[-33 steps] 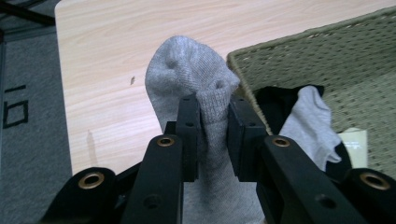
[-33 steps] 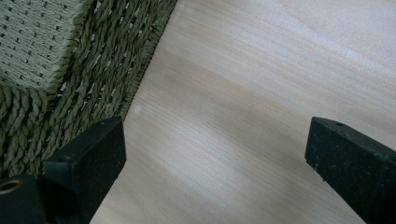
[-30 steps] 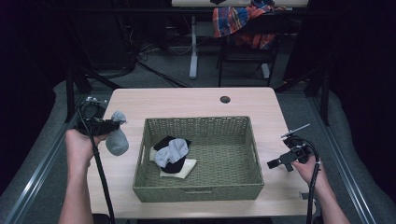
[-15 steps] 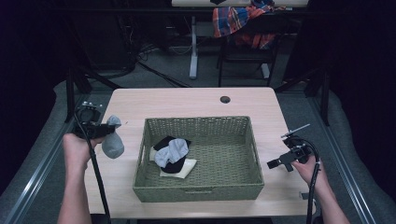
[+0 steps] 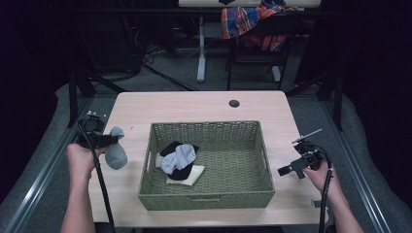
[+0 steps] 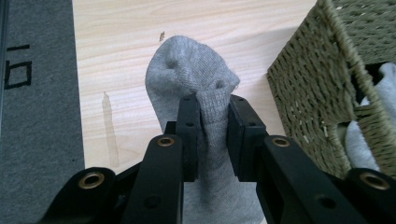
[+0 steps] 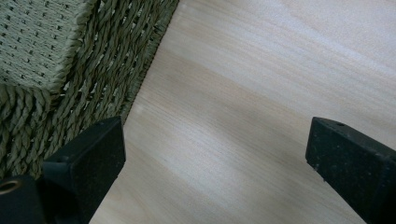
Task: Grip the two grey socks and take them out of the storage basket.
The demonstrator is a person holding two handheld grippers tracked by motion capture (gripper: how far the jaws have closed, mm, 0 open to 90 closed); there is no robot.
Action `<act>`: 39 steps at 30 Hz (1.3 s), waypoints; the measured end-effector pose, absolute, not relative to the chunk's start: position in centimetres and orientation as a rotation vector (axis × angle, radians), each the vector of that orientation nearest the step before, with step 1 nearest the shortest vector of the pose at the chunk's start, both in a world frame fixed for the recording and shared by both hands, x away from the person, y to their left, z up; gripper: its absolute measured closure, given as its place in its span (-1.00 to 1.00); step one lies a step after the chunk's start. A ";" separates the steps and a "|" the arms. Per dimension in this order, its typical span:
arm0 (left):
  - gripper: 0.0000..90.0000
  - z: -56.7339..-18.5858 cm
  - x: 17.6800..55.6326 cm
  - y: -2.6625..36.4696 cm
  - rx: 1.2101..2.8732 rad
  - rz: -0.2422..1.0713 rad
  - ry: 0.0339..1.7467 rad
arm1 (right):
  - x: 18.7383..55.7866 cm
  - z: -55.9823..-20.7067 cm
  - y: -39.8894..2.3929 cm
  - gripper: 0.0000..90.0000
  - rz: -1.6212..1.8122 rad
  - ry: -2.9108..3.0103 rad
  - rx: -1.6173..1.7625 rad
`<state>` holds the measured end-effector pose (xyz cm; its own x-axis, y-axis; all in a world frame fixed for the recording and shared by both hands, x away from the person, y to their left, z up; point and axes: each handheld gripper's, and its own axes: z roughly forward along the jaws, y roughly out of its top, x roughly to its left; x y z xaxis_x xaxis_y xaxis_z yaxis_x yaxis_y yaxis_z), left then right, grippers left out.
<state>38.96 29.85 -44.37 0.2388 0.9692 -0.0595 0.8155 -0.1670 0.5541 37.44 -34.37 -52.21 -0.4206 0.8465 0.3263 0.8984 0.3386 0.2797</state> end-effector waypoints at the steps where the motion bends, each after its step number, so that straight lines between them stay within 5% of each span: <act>1: 0.71 -44.6 39.0 29.9 2.043 0.425 1.630 | 37.4 -52.2 -34.4 -0.90 -0.638 -2.468 -1.617; 31: 0.65 -50.6 41.3 30.7 2.106 0.274 1.764 | 37.2 -52.5 -34.3 -0.89 -0.664 -2.449 -1.651; 35: 0.49 -50.6 41.3 30.9 2.100 0.267 1.775 | 37.3 -52.5 -34.4 -0.89 -0.660 -2.451 -1.634; 39: 0.06 -50.0 41.1 31.4 2.066 0.282 1.799 | 37.4 -52.3 -34.3 -0.89 -0.633 -2.472 -1.610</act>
<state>41.14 31.39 -49.96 0.1578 0.9825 -0.0987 0.9050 -0.1040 0.4125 37.43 -34.34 -52.31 -0.4251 0.8450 0.3244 0.8969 0.3452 0.2763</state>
